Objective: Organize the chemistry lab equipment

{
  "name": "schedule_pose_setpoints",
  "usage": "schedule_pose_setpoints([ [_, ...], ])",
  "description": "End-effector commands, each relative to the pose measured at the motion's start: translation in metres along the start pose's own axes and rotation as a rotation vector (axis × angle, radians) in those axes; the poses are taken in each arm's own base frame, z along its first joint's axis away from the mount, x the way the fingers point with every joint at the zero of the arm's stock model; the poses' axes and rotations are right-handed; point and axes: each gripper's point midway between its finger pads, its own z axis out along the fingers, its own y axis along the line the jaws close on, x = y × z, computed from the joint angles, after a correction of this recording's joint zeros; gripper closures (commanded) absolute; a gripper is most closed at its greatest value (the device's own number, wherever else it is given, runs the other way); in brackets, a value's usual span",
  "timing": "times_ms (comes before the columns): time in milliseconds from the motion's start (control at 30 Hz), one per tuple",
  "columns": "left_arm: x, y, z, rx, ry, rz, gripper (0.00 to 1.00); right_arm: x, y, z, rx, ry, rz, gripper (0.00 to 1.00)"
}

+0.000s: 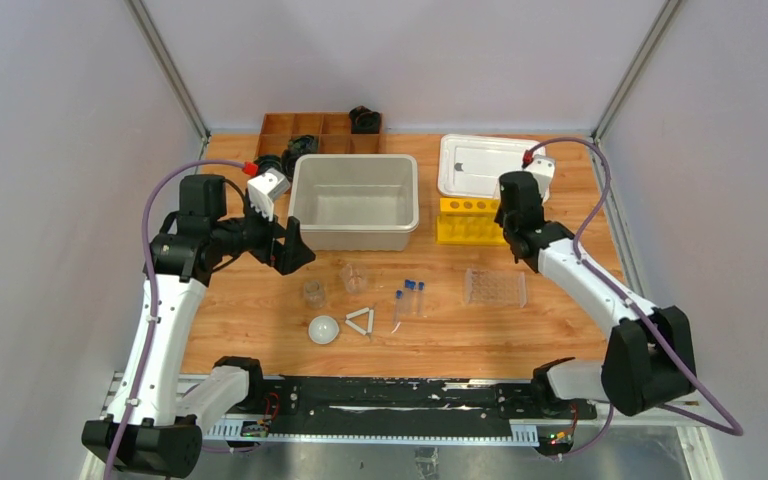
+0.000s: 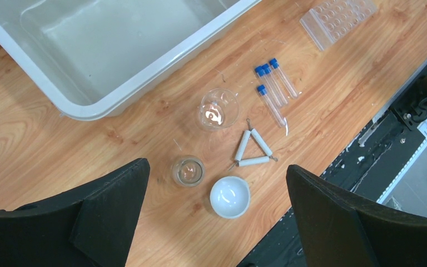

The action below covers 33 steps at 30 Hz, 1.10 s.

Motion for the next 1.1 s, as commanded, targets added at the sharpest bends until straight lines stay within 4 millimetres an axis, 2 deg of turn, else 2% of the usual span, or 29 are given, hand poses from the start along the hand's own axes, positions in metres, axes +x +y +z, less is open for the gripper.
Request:
schedule_pose_setpoints([
  [0,-0.01,-0.001,-0.002,0.002,-0.024,0.027,0.0,-0.002,0.034,-0.04,-0.115,0.02,-0.013,0.7],
  [133,-0.011,0.002,-0.002,-0.011,-0.021,0.028,0.0,0.033,0.092,-0.079,-0.372,0.121,-0.015,0.75],
  [233,-0.013,0.003,-0.003,-0.018,-0.024,0.027,0.0,0.069,0.126,-0.1,-0.501,0.225,0.015,0.76],
  [300,-0.015,0.002,-0.004,-0.019,-0.031,0.032,0.0,0.098,0.14,-0.104,-0.519,0.306,-0.023,0.76],
  [400,-0.018,0.001,-0.006,-0.021,-0.039,0.035,0.0,0.136,0.15,-0.105,-0.493,0.397,-0.116,0.74],
  [500,-0.018,0.001,-0.008,-0.026,-0.042,0.037,0.0,0.163,0.163,-0.108,-0.502,0.469,-0.166,0.7],
  [600,-0.018,0.0,-0.009,-0.031,-0.046,0.039,0.0,0.183,0.166,-0.106,-0.473,0.539,-0.211,0.68],
  [733,-0.018,0.0,-0.011,-0.036,-0.05,0.045,0.0,0.199,0.163,-0.101,-0.43,0.589,-0.253,0.68],
  [1067,-0.019,-0.001,-0.011,-0.034,-0.054,0.05,0.0,0.217,0.146,-0.091,-0.352,0.611,-0.29,0.72],
])
